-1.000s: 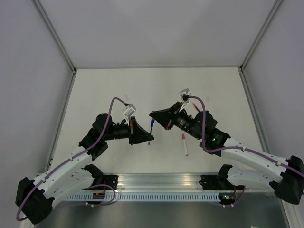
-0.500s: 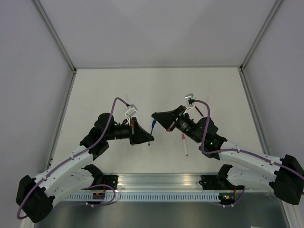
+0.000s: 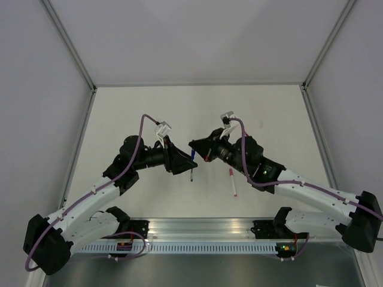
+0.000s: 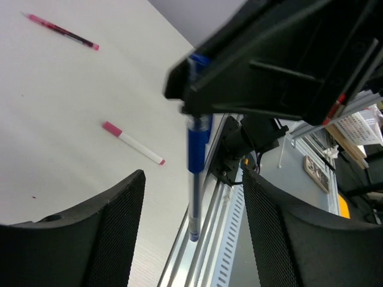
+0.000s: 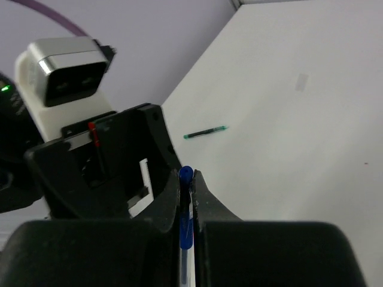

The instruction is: Insert the pens into the pen caps

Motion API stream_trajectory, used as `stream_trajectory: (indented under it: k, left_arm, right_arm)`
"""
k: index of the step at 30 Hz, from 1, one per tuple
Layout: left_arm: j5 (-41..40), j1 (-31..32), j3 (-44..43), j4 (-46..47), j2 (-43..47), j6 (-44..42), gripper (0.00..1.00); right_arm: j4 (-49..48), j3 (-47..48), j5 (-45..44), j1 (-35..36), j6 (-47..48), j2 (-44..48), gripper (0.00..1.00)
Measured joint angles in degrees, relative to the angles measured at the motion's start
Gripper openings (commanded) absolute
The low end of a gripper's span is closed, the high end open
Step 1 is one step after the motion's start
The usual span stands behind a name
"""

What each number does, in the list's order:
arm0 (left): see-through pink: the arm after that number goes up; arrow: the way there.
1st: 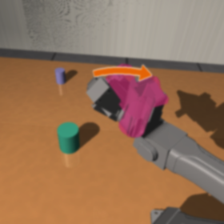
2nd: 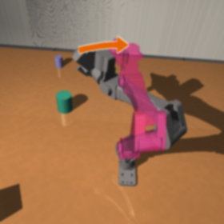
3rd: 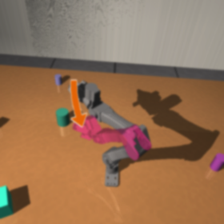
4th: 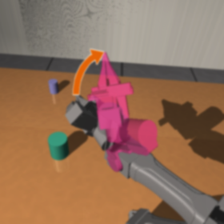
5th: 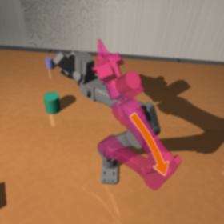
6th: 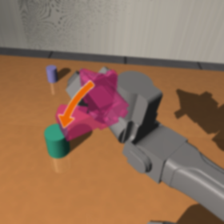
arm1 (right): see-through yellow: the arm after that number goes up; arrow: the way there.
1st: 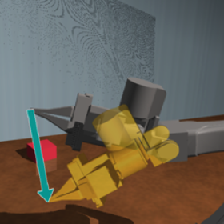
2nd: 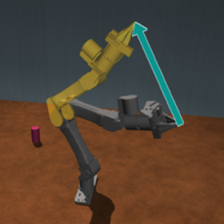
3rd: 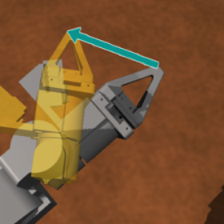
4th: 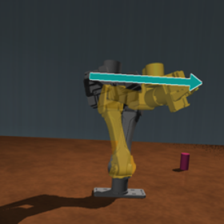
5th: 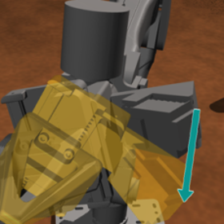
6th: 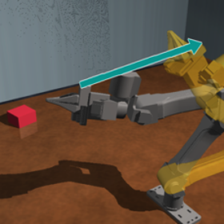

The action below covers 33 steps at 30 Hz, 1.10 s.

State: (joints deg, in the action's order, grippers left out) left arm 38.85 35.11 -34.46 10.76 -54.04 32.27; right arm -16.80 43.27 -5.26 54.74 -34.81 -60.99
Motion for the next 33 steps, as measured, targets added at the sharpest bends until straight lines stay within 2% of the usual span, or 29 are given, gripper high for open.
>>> stream_trajectory:
  k: [5, 7, 12, 14, 19, 25, 27, 28, 31, 33]
  left_arm:
    - [-1.88, -0.37, -0.61, 0.46, 1.07, -0.22, 0.86]
    - [-2.4, -0.37, 0.17, 0.55, 1.11, -0.44, 0.88]
    - [-6.54, -0.37, 3.08, -1.16, -0.76, -1.6, 0.93]
    - [-10.16, -0.37, 3.37, -2.64, -3.19, -2.14, 1.0]
    - [-17.4, -0.39, 3.39, -5.9, -8.72, -2.84, 1.0]
    - [-22.71, -0.39, 3.39, -8.79, -9.31, -3.43, 1.0]
    - [-24.0, -0.39, 3.39, -9.18, -9.03, -3.5, 1.0]
    - [-24.76, -0.39, 3.39, -9.4, -8.76, -3.54, 1.0]
    - [-26.88, -0.39, 3.39, -10.01, -7.43, -3.74, 1.0]
    - [-28.15, -0.39, 3.45, -10.51, -6.45, -3.82, 1.0]
  right_arm:
    - [12.33, 11.19, -0.35, -4.98, 4.13, -6.23, 0.0]
    - [15.21, 12.22, -0.42, -8.22, 4.7, -7.58, 0.0]
    - [20.33, 9.94, -0.37, -12.31, 4.85, -12.5, 0.0]
    - [21.42, 7.26, -0.39, -12.37, 4.81, -15.72, 0.0]
    - [25.73, 0.98, -1.11, -12.37, 4.28, -22.1, 0.0]
    - [26.6, -1.03, -2.82, -12.37, 3.48, -23.74, 0.01]
    - [26.05, -1.44, -3.74, -12.37, 3.04, -24.3, 0.09]
    - [25.94, -1.7, -4.2, -12.37, 2.75, -24.63, 0.19]
    - [25.86, -2.25, -5.86, -12.37, 2.03, -25.35, 0.36]
    - [26.16, -2.36, -7.19, -12.37, 1.81, -25.53, 0.38]
